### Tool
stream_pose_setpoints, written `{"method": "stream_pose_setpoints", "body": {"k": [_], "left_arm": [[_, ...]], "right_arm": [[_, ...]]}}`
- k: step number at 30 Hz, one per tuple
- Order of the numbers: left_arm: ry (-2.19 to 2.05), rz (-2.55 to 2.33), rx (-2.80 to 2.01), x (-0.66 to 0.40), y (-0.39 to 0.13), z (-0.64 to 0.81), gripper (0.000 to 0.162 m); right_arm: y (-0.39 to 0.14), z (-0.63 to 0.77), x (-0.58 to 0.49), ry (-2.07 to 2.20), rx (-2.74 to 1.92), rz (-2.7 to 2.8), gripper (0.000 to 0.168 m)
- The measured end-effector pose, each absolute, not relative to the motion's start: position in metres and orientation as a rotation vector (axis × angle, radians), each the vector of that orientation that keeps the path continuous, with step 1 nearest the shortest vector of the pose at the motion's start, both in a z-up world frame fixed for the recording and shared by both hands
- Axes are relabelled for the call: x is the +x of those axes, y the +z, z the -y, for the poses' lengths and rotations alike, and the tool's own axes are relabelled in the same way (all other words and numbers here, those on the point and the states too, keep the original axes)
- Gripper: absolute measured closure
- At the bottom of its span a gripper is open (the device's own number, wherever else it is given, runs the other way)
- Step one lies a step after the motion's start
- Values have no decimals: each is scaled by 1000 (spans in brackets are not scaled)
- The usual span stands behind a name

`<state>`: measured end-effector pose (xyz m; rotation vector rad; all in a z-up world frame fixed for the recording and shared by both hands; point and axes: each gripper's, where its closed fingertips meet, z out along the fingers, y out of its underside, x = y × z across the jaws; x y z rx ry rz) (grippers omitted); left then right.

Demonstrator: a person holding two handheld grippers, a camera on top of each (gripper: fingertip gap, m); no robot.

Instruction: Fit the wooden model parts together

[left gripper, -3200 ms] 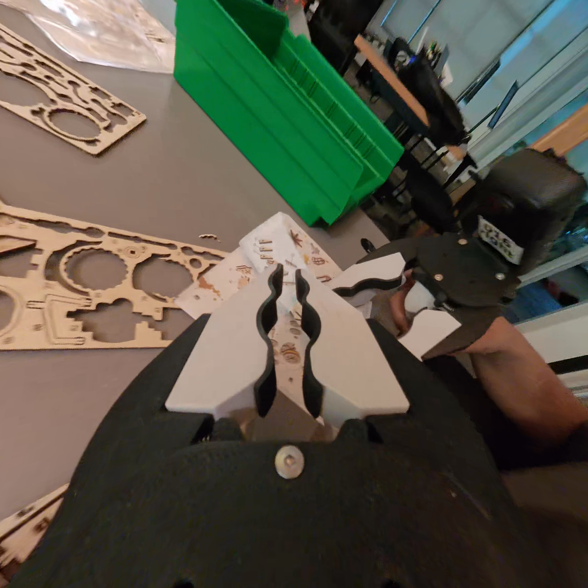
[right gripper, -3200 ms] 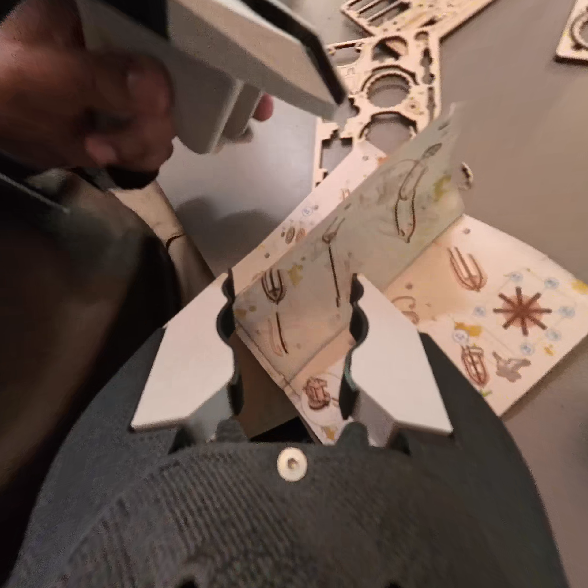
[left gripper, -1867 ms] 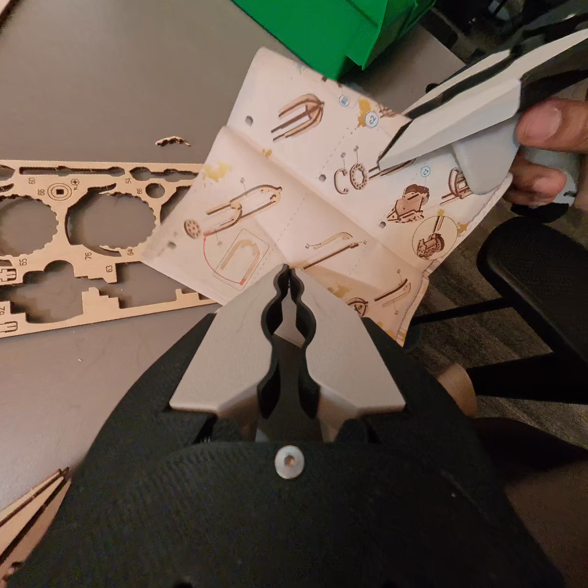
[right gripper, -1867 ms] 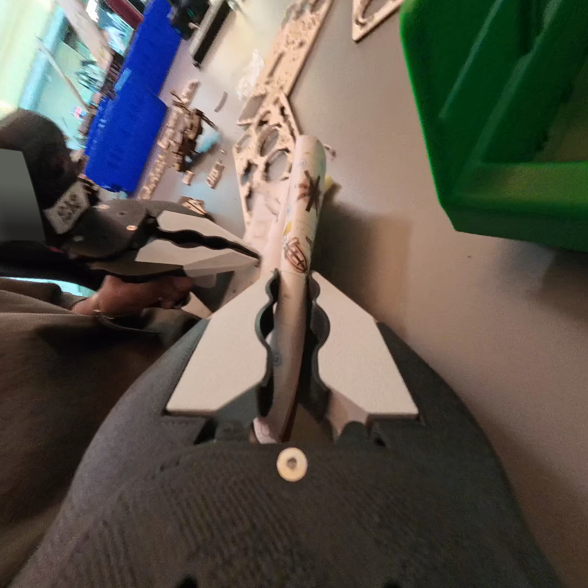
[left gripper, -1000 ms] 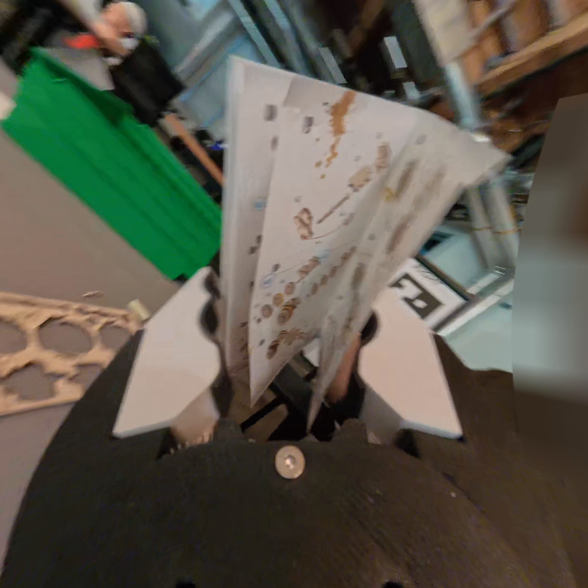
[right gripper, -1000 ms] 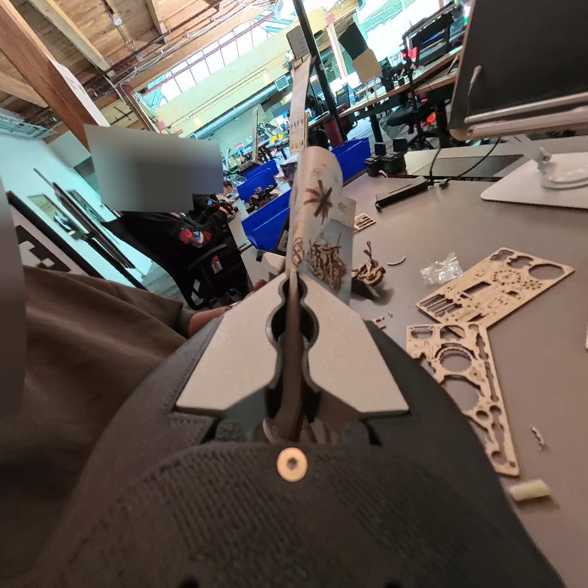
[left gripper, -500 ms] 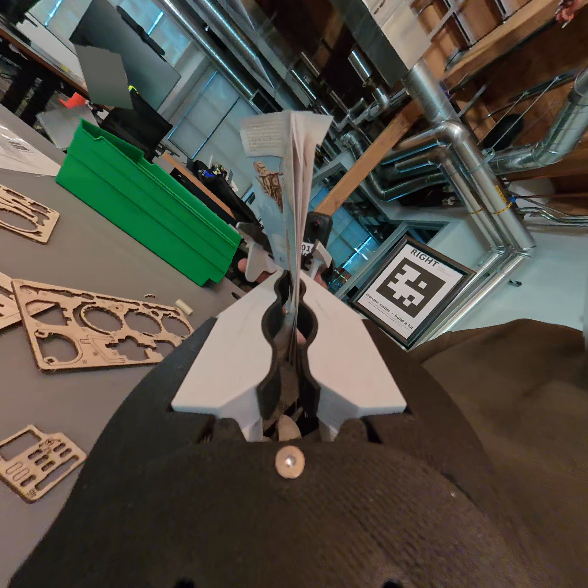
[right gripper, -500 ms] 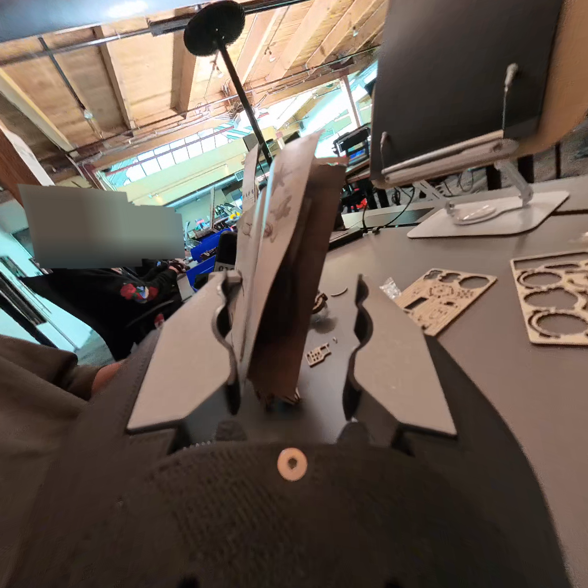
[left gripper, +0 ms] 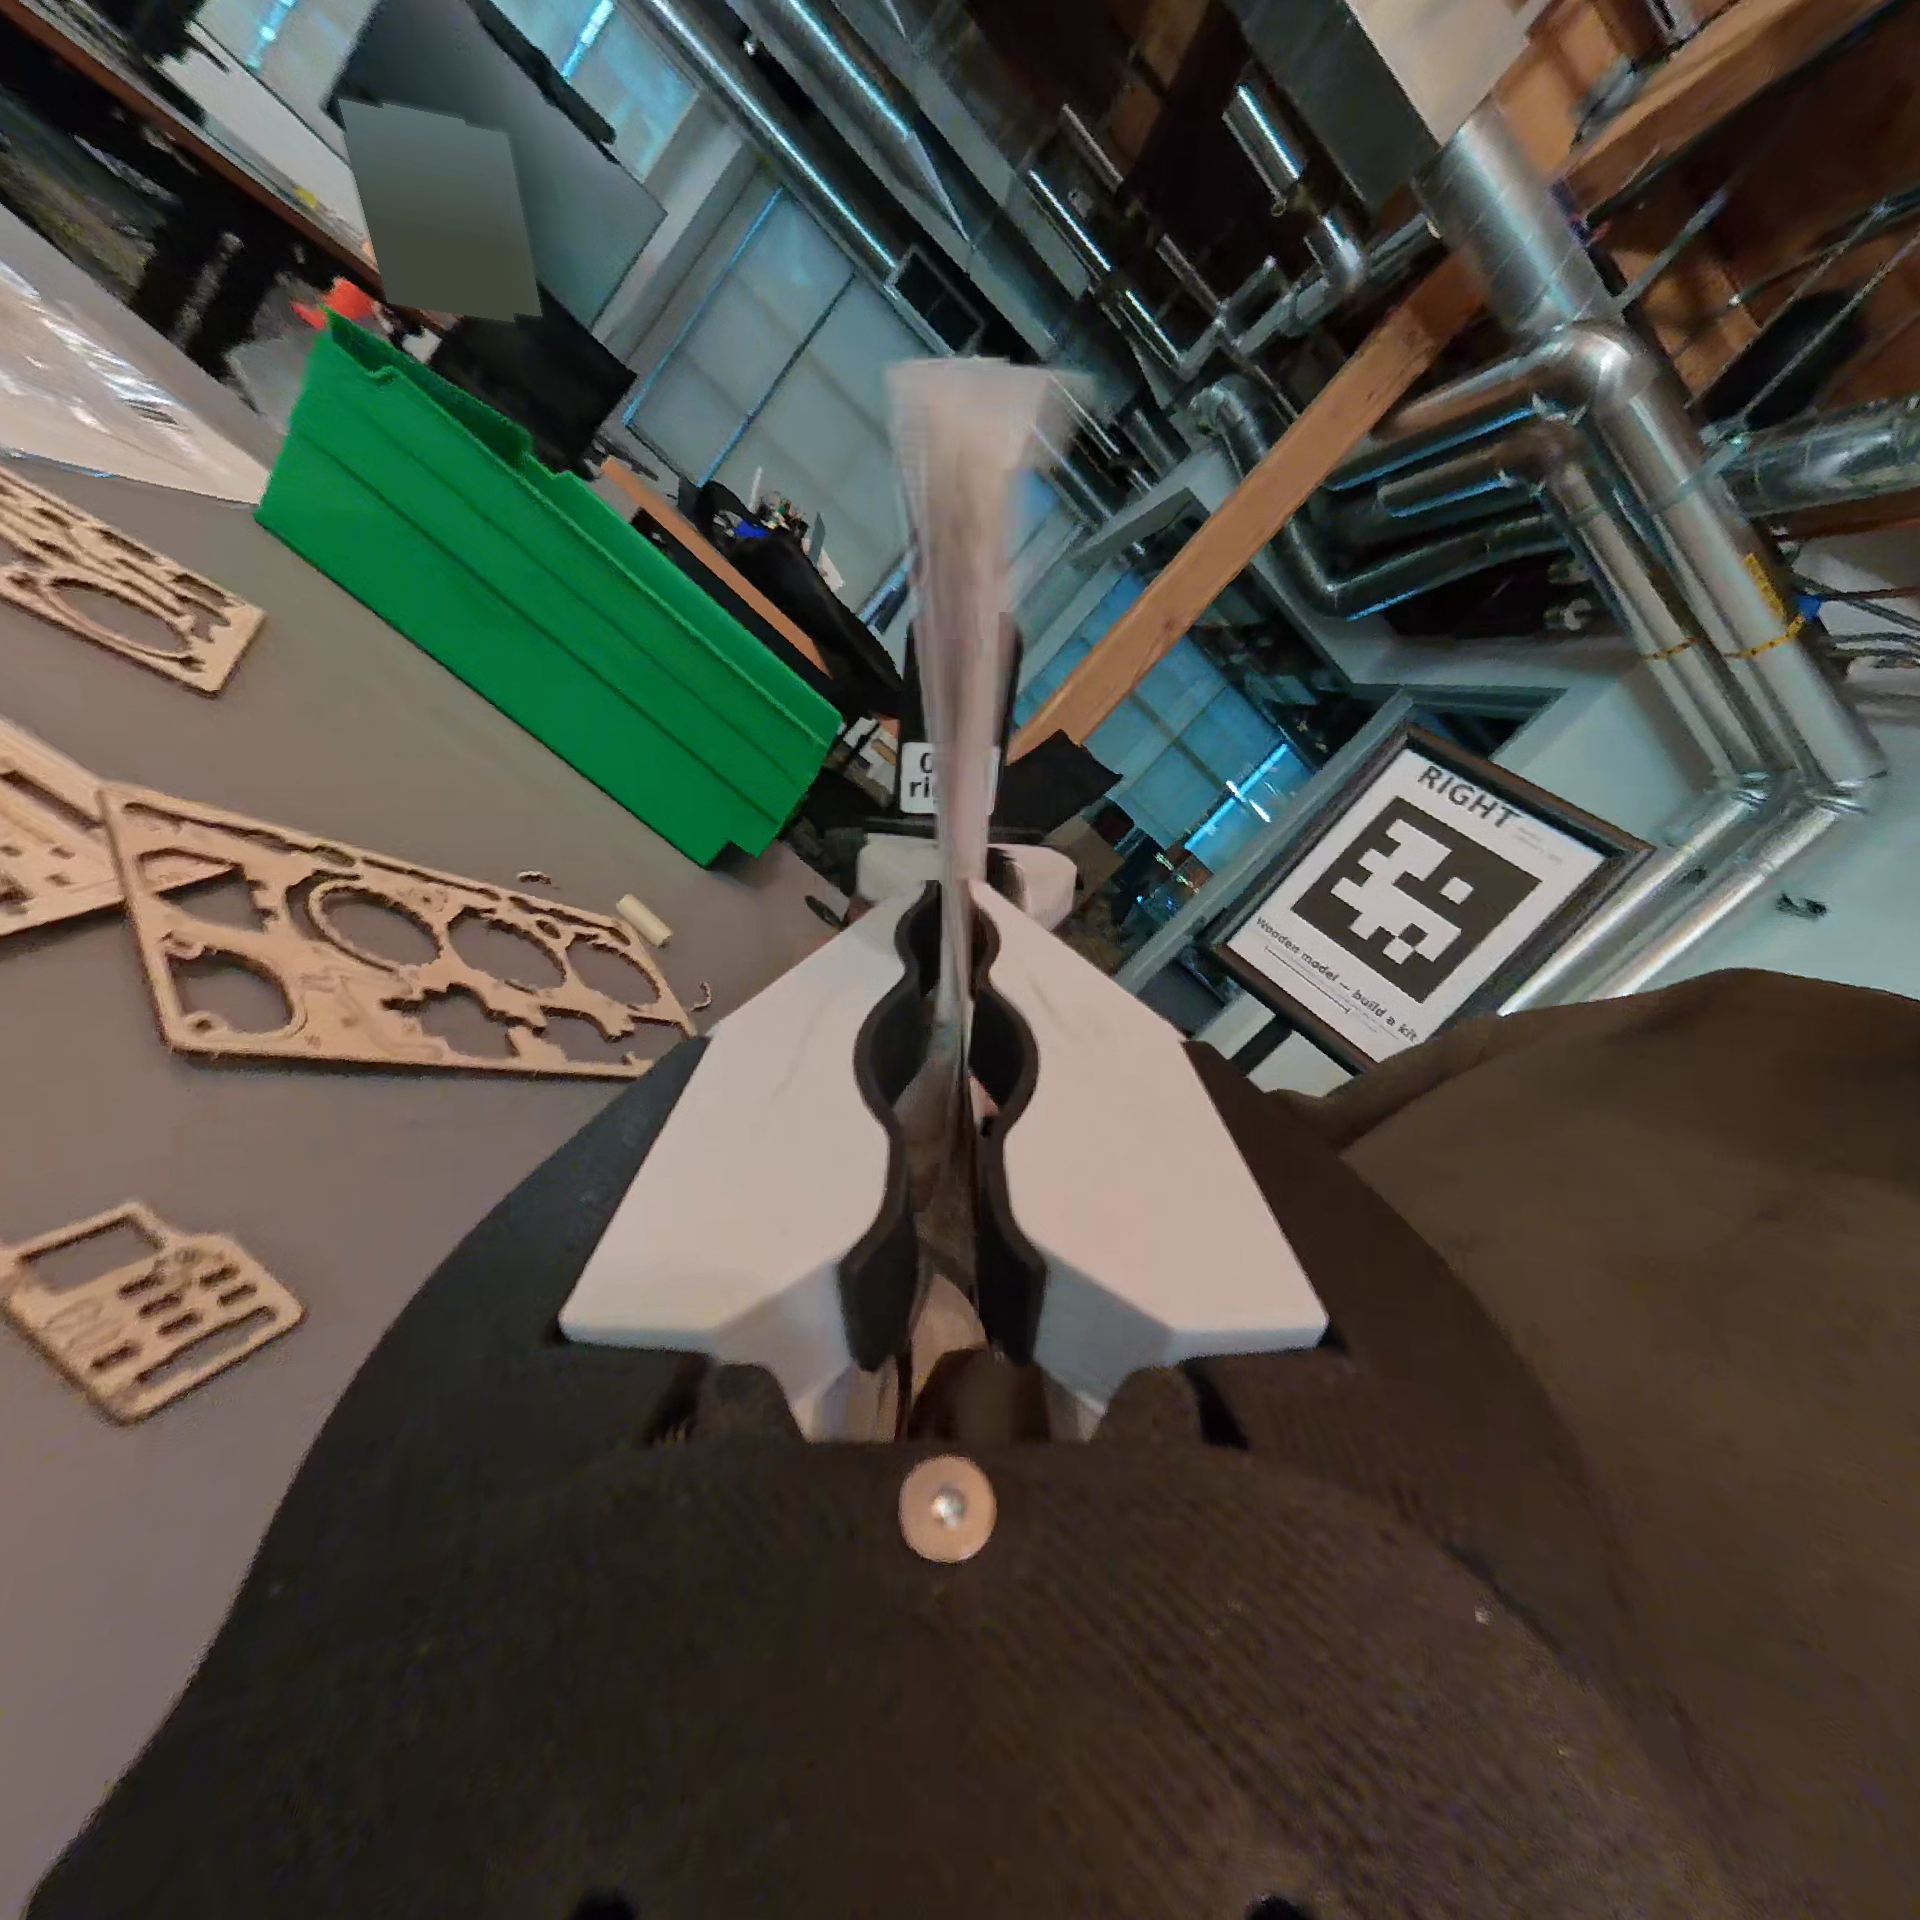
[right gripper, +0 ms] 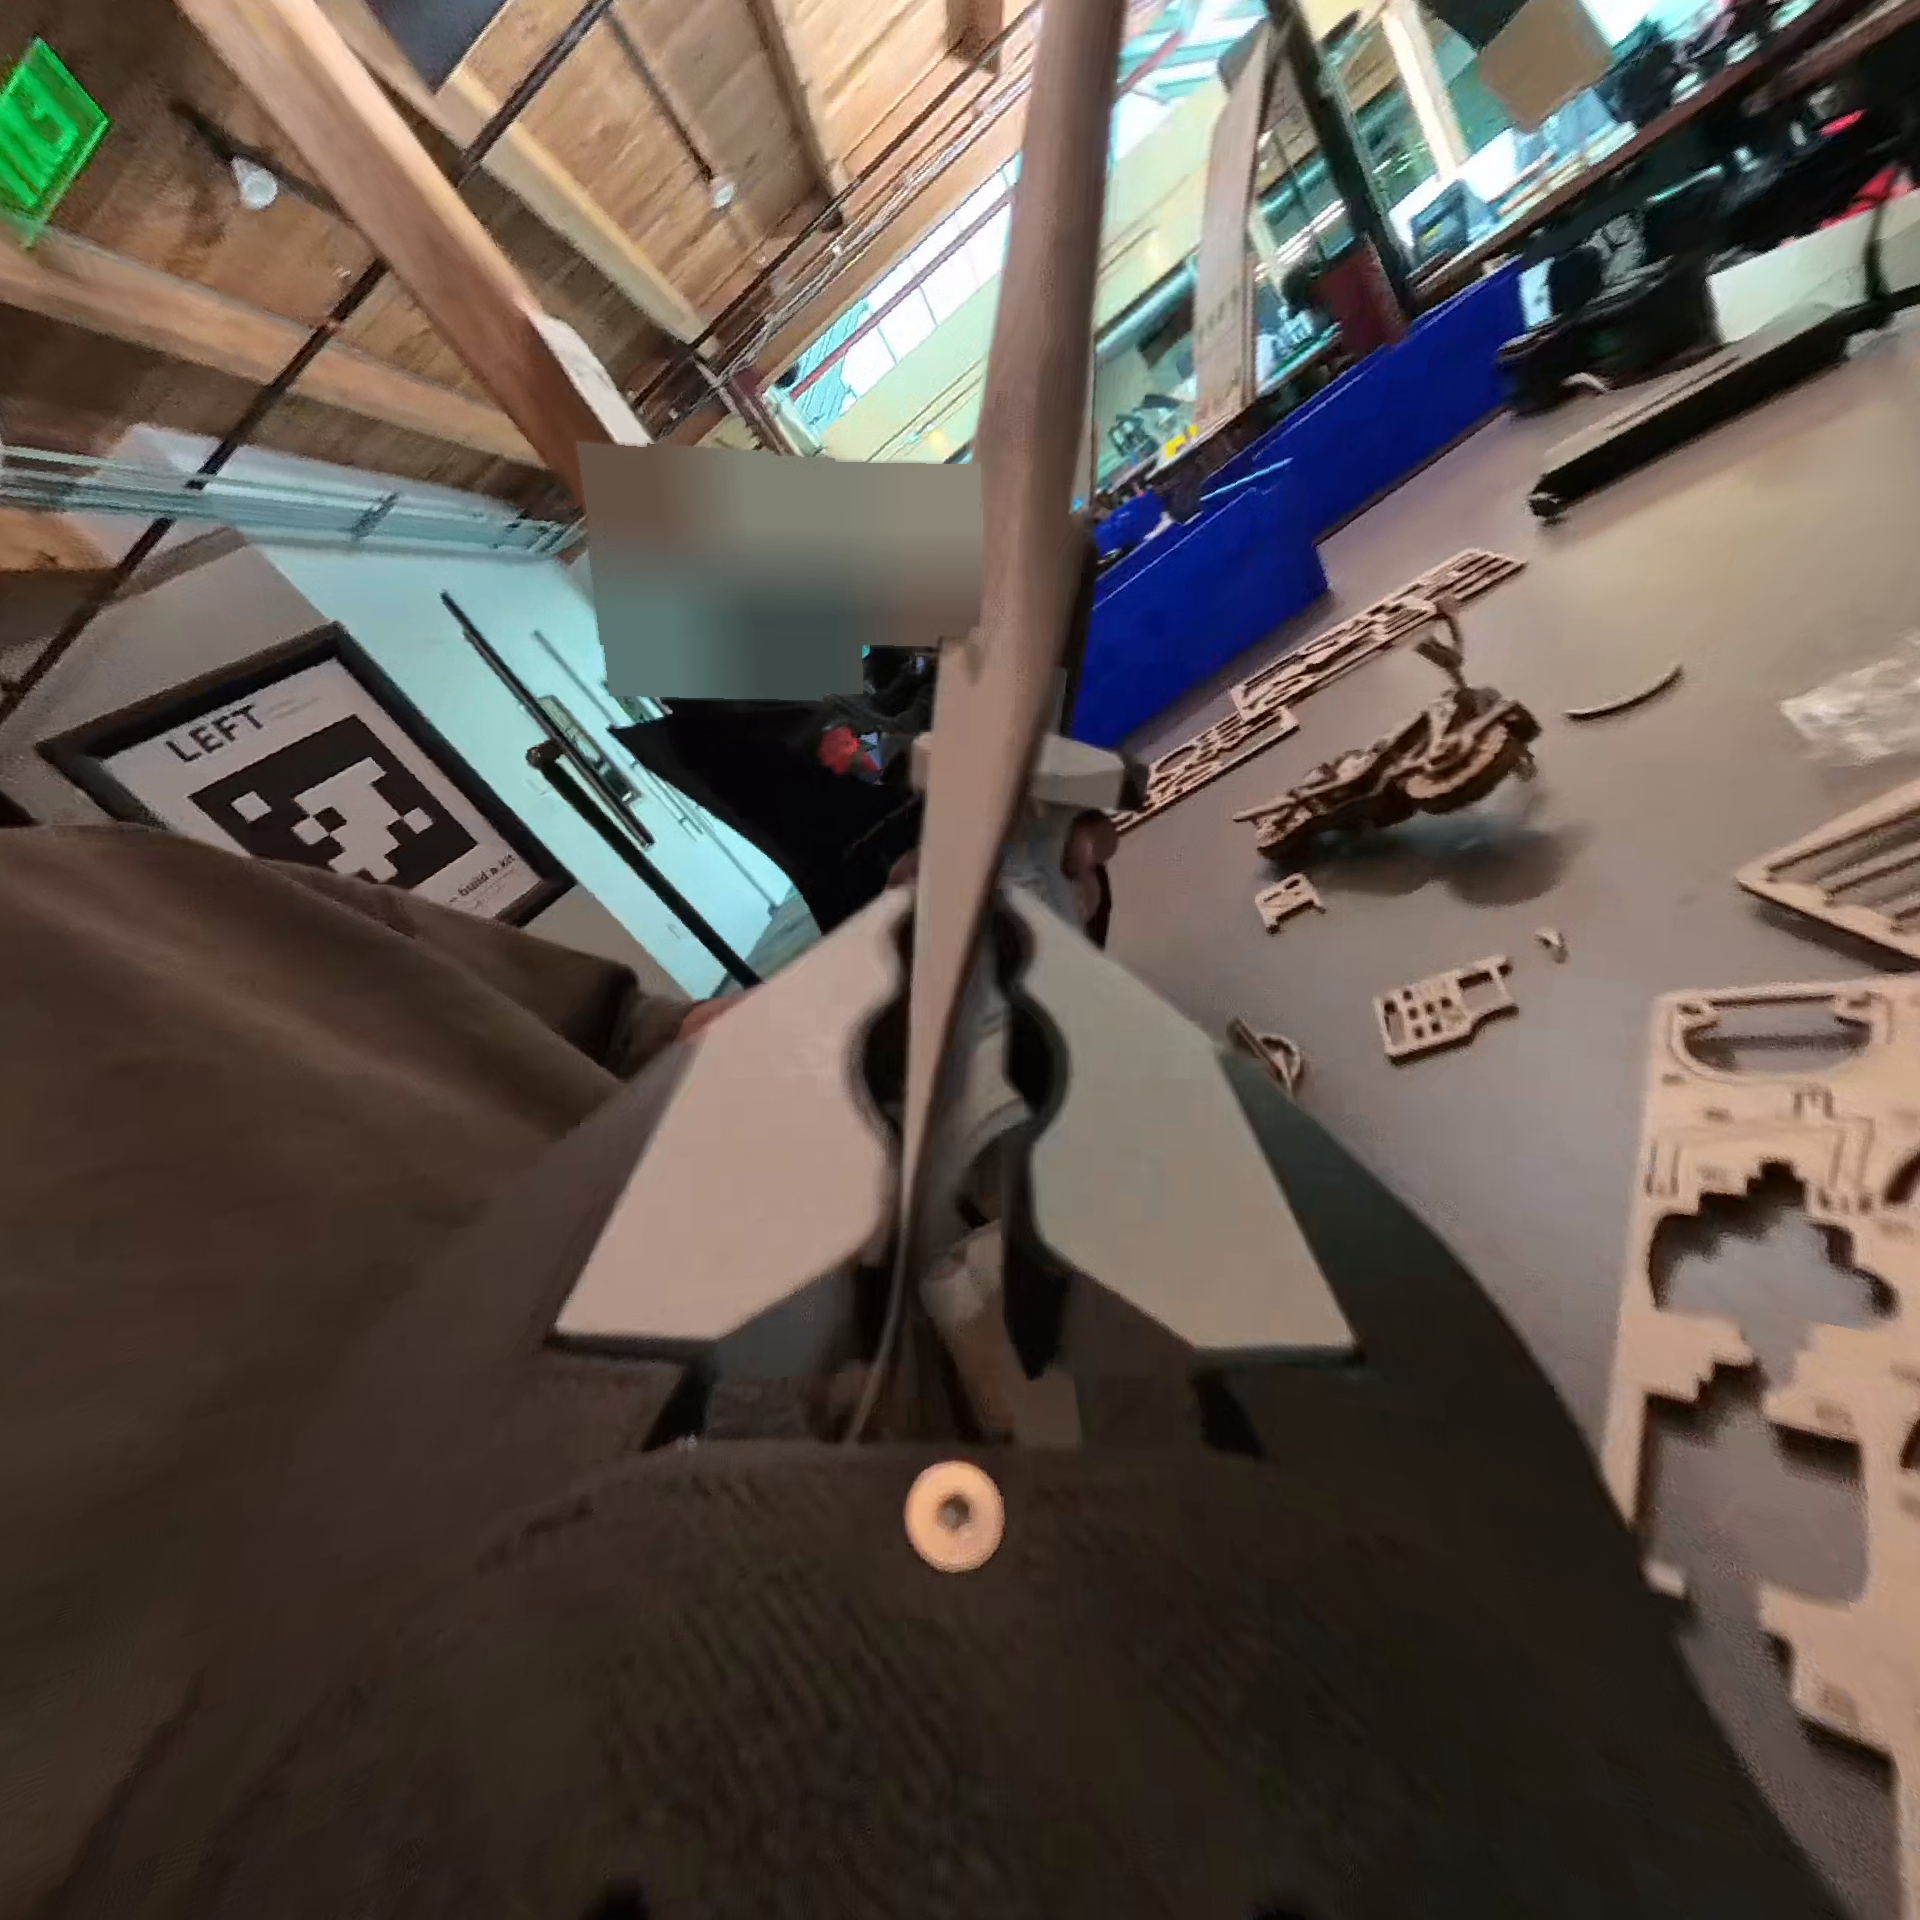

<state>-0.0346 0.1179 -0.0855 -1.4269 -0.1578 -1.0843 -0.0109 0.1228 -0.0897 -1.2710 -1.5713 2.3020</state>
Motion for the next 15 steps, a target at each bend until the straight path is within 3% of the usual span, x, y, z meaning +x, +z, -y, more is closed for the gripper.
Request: {"method": "stream_pose_setpoints", "body": {"k": [1, 8, 12, 13, 15], "left_arm": [[-1094, 178, -1413, -37, -87, -113, 162], [-950, 233, -1384, -50, -80, -76, 162], [-821, 282, -1429, -60, -87, -60, 162], [-818, 284, -1422, -61, -85, -57, 162], [-808, 294, -1426, -61, -86, -56, 162]], "right_arm": [[-90, -120, -15, 2268, -1260, 1598, 167], [-89, -95, -38, 2219, -1164, 1804, 168], [-72, -96, -44, 2420, -1114, 1727, 154], [-73, -97, -44, 2435, -1116, 1746, 168], [-76, -98, -47, 2393, -1108, 1784, 168]]}}
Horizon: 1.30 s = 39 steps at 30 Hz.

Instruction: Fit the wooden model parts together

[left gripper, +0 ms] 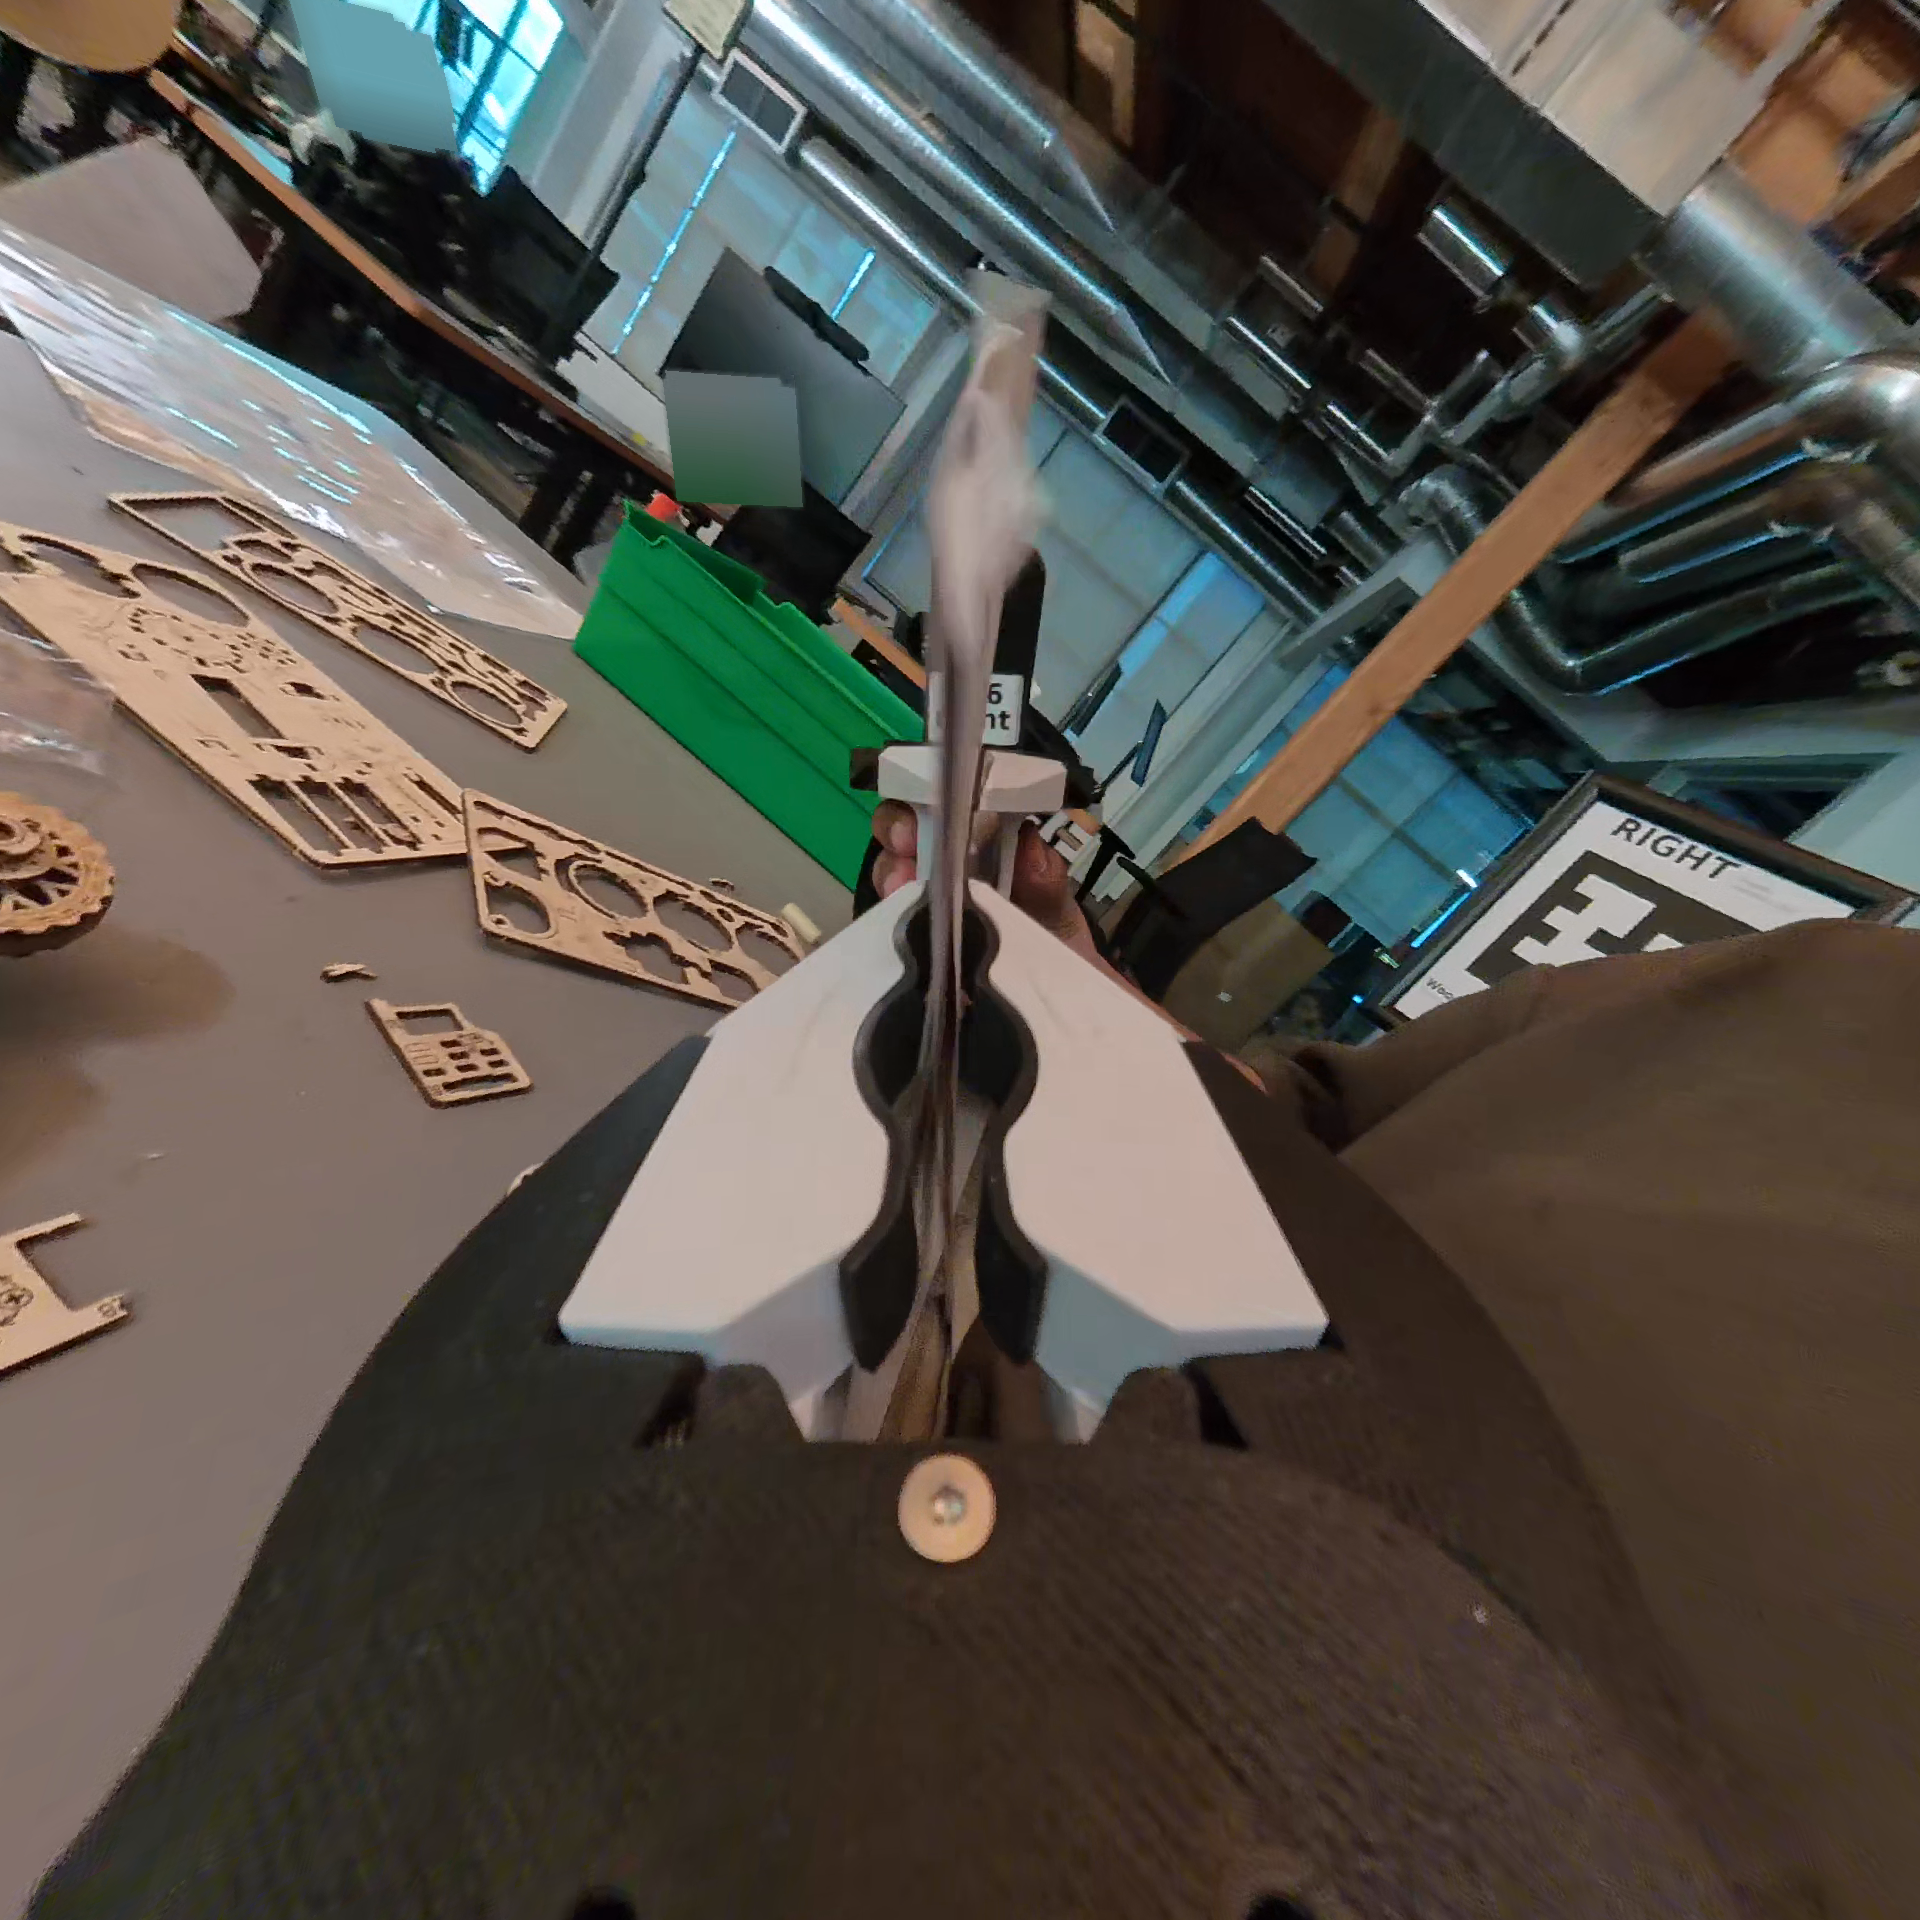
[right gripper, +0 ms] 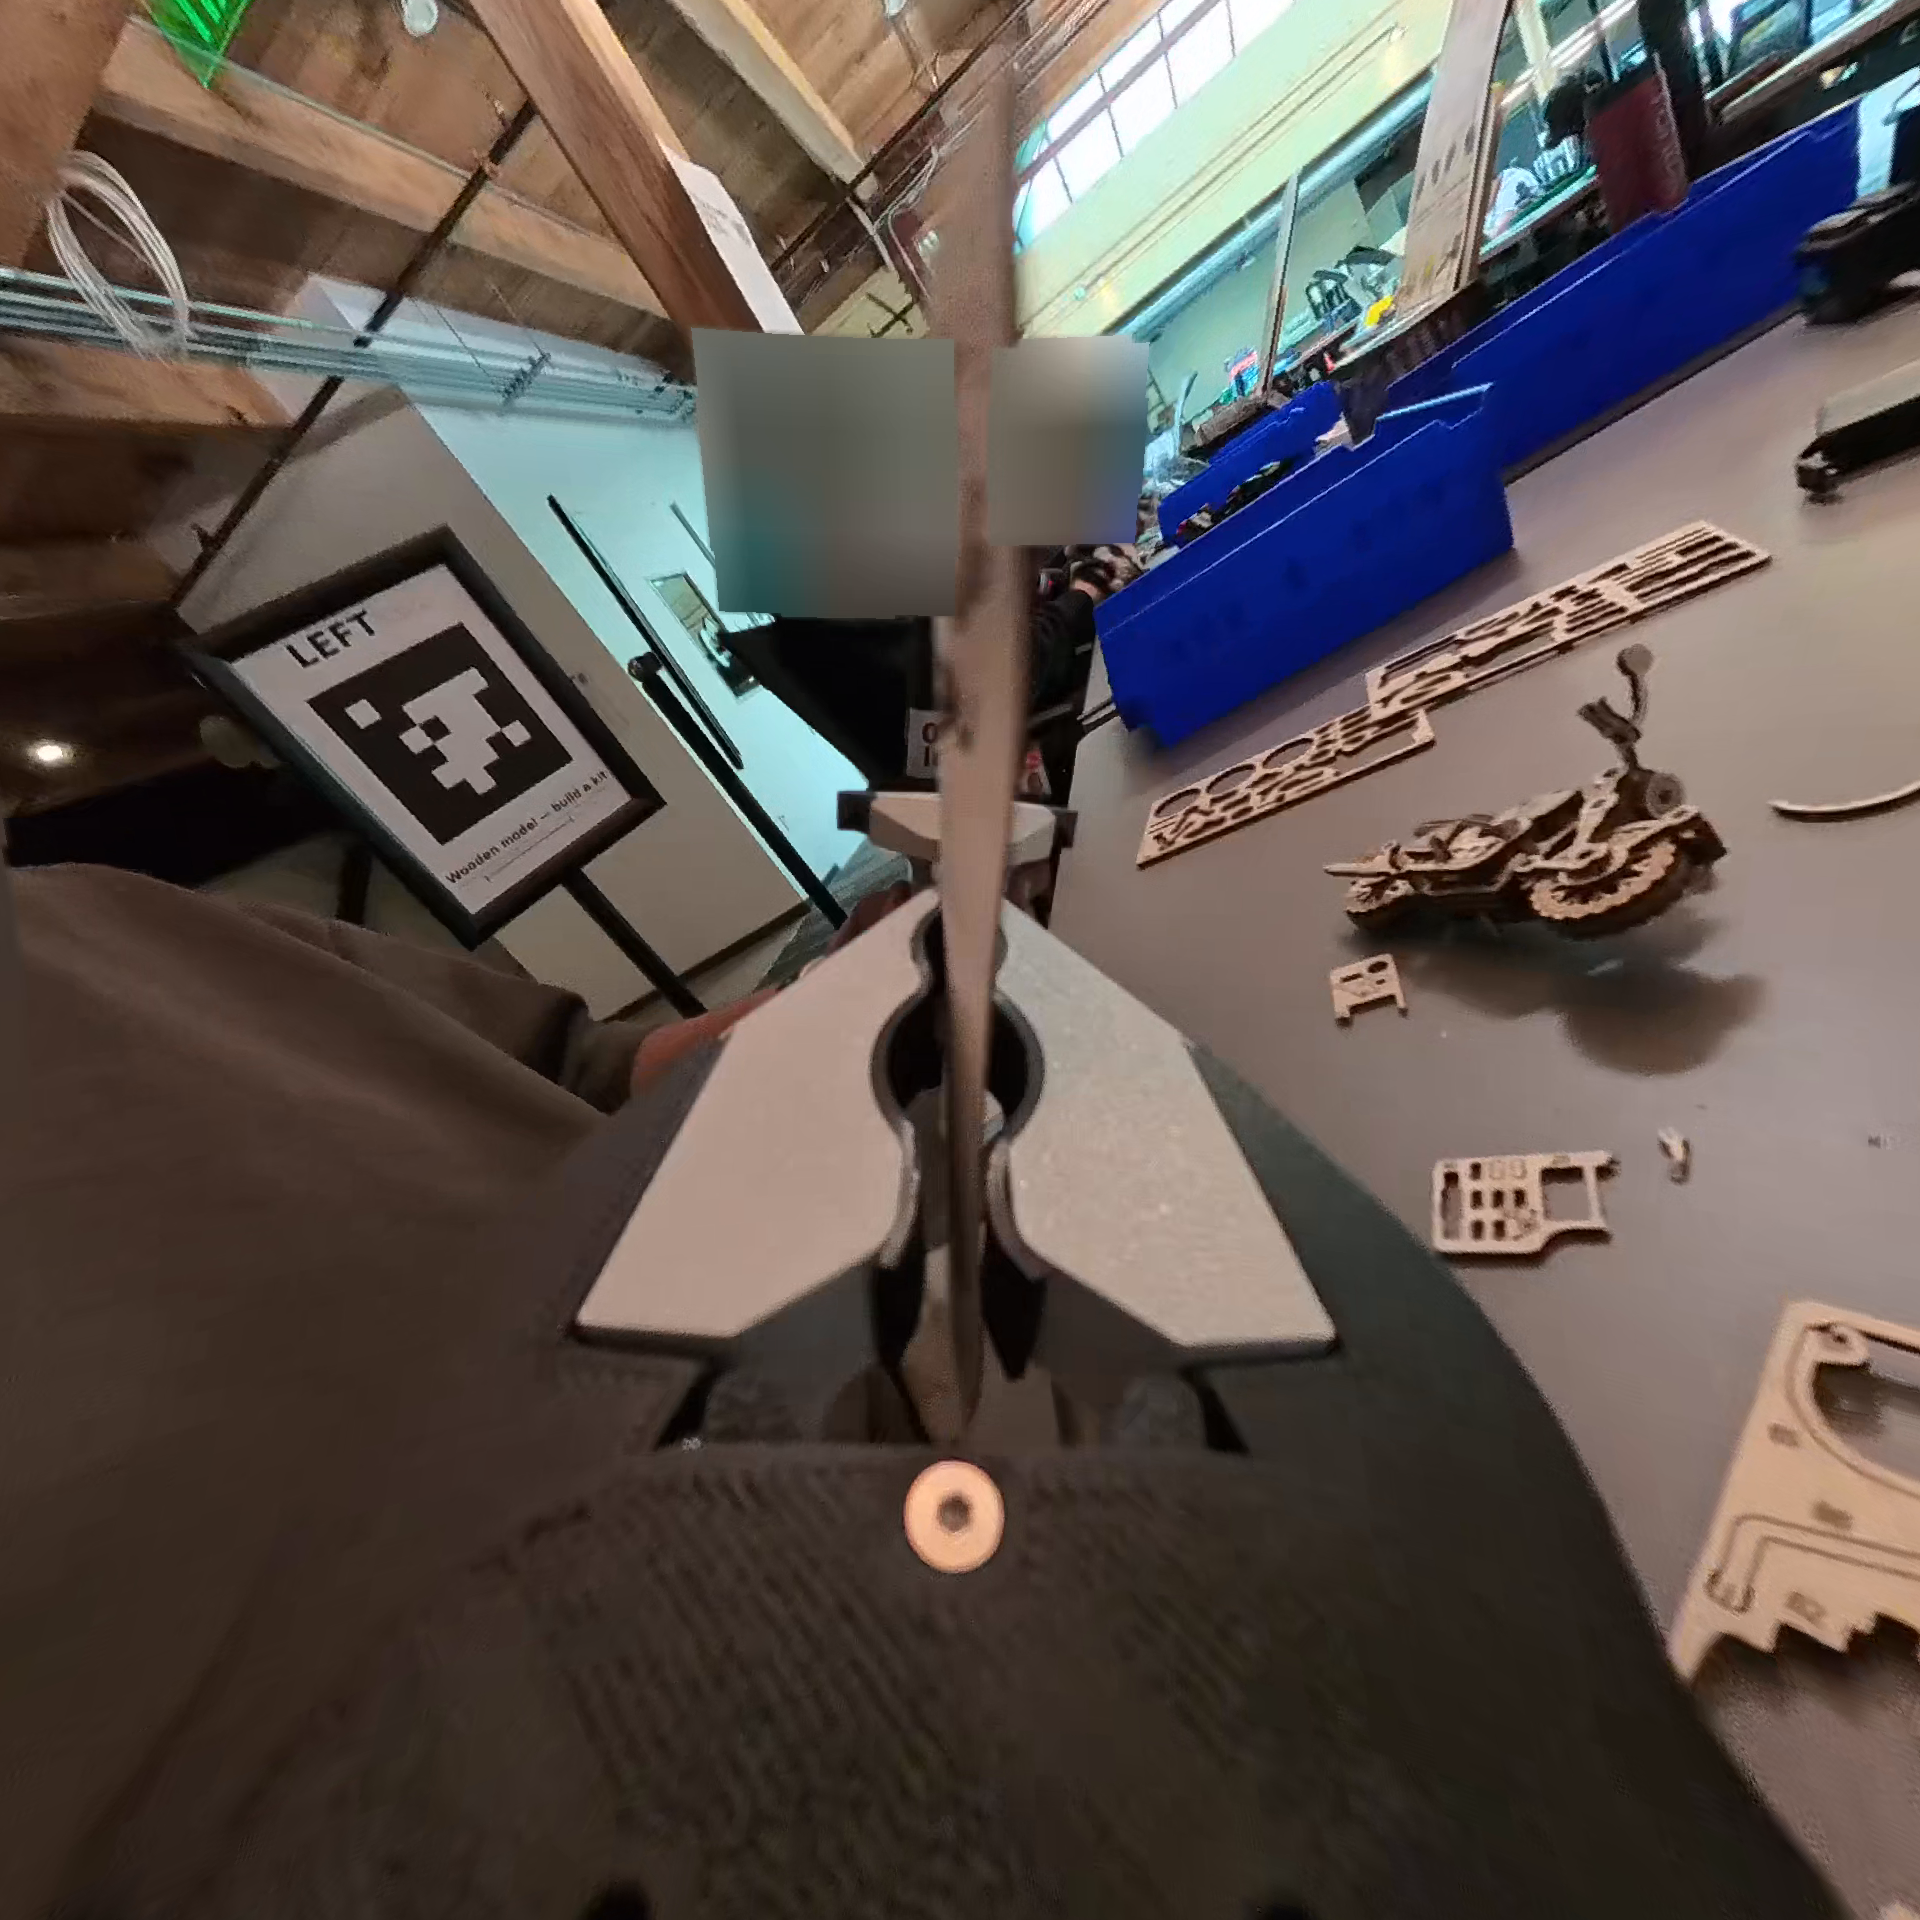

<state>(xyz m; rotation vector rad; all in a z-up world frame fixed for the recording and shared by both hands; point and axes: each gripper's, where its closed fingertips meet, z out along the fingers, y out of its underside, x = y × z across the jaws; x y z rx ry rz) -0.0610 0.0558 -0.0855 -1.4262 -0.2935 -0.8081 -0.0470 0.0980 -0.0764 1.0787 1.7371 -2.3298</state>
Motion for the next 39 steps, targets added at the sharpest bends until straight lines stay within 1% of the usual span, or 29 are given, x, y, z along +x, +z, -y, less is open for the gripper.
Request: {"method": "stream_pose_setpoints", "body": {"k": [4, 5, 6, 7, 8, 10, 11, 12, 13, 20, 21, 23, 27, 31, 33, 34, 36, 39], "left_arm": [[-838, 305, -1412, -59, -84, -57, 162], [-834, 304, -1425, -59, -85, -58, 162], [-827, 301, -1443, -59, -85, -59, 162], [-829, 289, -1464, -58, -83, -61, 162], [-830, 273, -1491, -57, -82, -63, 162], [-803, 240, -1569, -61, -81, -72, 162], [-800, 215, -1620, -64, -83, -78, 162], [-784, 204, -1672, -71, -85, -84, 162], [-760, 202, -1710, -82, -85, -91, 162], [-646, 251, -1794, -204, -60, -160, 162], [-625, 267, -1824, -225, -63, -171, 162], [-576, 307, -1859, -267, -73, -190, 155], [-502, 372, -1894, -338, -98, -223, 151], [-505, 429, -1926, -383, -127, -246, 151], [-525, 438, -1916, -393, -136, -251, 146], [-538, 439, -1903, -396, -138, -253, 142], [-573, 441, -1879, -397, -140, -254, 134], [-594, 438, -1879, -397, -146, -254, 125]], "right_arm": [[-70, -98, -43, -2359, 1054, -1812, 168], [-68, -101, -43, -2375, 1062, -1776, 157], [-64, -107, -44, -2393, 1083, -1734, 127], [-61, -114, -45, -2408, 1090, -1707, 119], [-58, -121, -47, -2422, 1102, -1703, 123], [-56, -135, -55, -2418, 1142, -1742, 124], [-57, -140, -59, -2390, 1148, -1780, 130], [-60, -143, -63, -2339, 1154, -1839, 146], [-62, -148, -69, -2296, 1157, -1910, 168], [-49, -209, -170, -2281, 1367, -2052, 168], [-50, -221, -190, -2261, 1399, -2066, 168], [-55, -243, -228, -2256, 1448, -2094, 168], [-76, -278, -292, -2248, 1517, -2117, 168], [-103, -296, -334, -2187, 1579, -2082, 168], [-115, -302, -345, -2156, 1618, -2078, 168], [-121, -306, -348, -2140, 1644, -2087, 167], [-130, -314, -353, -2105, 1716, -2107, 150], [-136, -319, -355, -2080, 1753, -2110, 141]]}}
